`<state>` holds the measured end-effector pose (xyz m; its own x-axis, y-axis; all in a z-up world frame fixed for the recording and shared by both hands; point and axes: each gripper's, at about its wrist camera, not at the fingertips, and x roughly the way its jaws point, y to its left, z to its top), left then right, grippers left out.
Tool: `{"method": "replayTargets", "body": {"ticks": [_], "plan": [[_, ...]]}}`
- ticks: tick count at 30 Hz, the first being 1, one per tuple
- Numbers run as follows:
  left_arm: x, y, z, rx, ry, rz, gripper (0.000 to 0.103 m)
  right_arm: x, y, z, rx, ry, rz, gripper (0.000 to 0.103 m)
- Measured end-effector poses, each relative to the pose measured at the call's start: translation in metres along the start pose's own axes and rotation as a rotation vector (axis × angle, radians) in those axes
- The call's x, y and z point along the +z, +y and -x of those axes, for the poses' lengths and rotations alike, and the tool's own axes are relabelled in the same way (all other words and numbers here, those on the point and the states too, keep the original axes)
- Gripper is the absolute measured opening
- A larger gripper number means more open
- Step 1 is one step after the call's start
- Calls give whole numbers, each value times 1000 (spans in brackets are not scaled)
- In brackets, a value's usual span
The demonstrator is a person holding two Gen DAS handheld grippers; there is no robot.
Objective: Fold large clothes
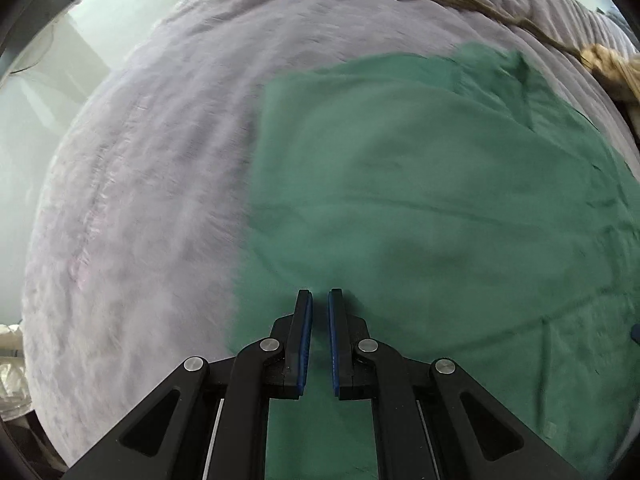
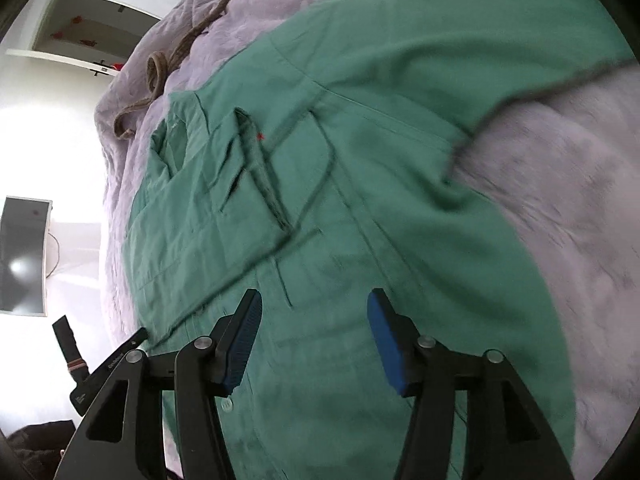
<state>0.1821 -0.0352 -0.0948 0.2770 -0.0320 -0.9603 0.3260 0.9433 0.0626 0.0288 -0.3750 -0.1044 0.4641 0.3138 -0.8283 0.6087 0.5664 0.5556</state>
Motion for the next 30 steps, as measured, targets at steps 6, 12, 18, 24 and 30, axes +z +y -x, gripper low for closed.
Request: {"method": "replayTargets", "body": {"ticks": [6,12,18,24,30], "plan": [[-23,-52,-5,-65,88,-36,8,-3,-7,7,-6,24,7,73],[-36,-93,-10,-51,126,-72,9,3,-12,16,26,36,10,79],[-35,-110,-10,-14,129,-85,9,19,-34,38,50,-1,-28,81],[-21,-132,0,-13,123,-110,31,39,-72,61,35,-65,-99,81],[-13,-166,15,-38,56,-151,102,64,-120,81,29,-162,-214,81]]}}
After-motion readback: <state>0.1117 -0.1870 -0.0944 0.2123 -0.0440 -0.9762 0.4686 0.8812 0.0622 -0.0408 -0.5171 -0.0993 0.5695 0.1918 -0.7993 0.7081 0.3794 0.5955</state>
